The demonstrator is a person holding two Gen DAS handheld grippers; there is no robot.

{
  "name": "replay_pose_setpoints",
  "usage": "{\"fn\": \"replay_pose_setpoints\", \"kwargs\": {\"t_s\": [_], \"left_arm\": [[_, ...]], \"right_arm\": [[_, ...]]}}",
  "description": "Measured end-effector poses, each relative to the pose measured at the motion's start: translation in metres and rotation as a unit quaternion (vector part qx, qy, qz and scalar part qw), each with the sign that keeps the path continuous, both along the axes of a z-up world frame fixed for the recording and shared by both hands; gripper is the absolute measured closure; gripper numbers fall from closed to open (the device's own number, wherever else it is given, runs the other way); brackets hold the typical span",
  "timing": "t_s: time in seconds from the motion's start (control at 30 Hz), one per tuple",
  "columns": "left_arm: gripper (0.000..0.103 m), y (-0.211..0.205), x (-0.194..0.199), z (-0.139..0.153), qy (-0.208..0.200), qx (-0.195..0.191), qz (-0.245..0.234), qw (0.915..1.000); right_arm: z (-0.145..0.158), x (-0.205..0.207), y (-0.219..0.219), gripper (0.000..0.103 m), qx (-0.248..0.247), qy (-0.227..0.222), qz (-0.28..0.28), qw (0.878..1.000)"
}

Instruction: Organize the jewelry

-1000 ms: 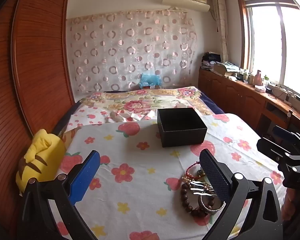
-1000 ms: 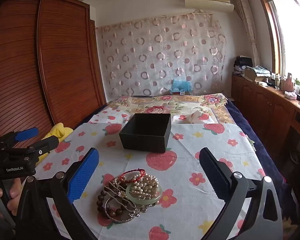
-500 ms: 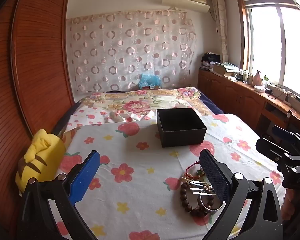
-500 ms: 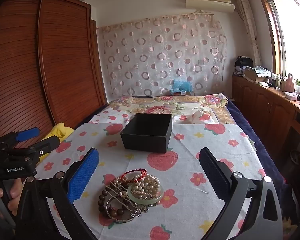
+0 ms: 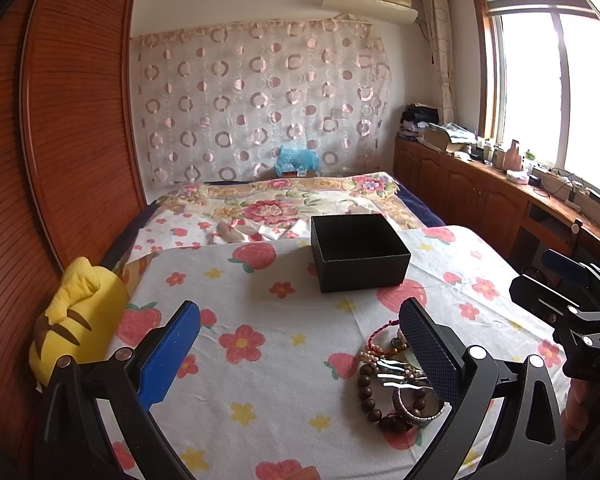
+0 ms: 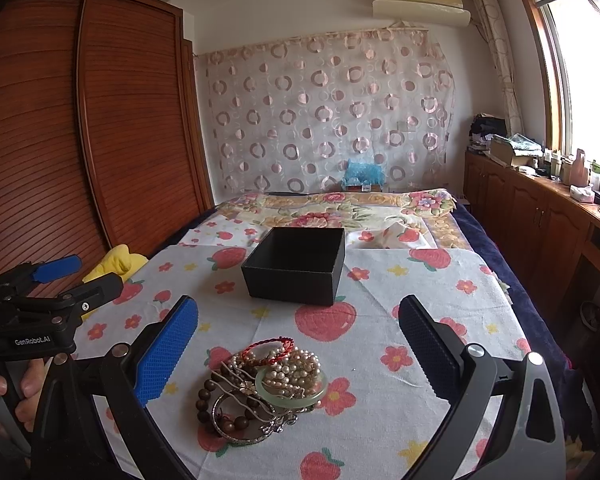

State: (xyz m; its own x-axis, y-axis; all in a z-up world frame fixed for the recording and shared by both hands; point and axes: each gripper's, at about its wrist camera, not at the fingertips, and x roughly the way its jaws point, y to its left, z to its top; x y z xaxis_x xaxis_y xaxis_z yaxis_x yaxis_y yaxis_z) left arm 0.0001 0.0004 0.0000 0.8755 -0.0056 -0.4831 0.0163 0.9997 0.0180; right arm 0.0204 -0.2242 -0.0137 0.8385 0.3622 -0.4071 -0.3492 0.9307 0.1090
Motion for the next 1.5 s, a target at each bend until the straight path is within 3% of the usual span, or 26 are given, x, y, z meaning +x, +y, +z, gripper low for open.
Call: {"fn": "replay_pose_setpoints", "kwargs": {"t_s": [1.5], "left_arm": [[0.006,-0.0005,-0.0001,-0.0001,0.002,0.000,0.000,1.0000]], "right_arm": [[0.0018,-0.0028,0.0043,0.002,-0.001,-0.002,0.001,1.000]]}}
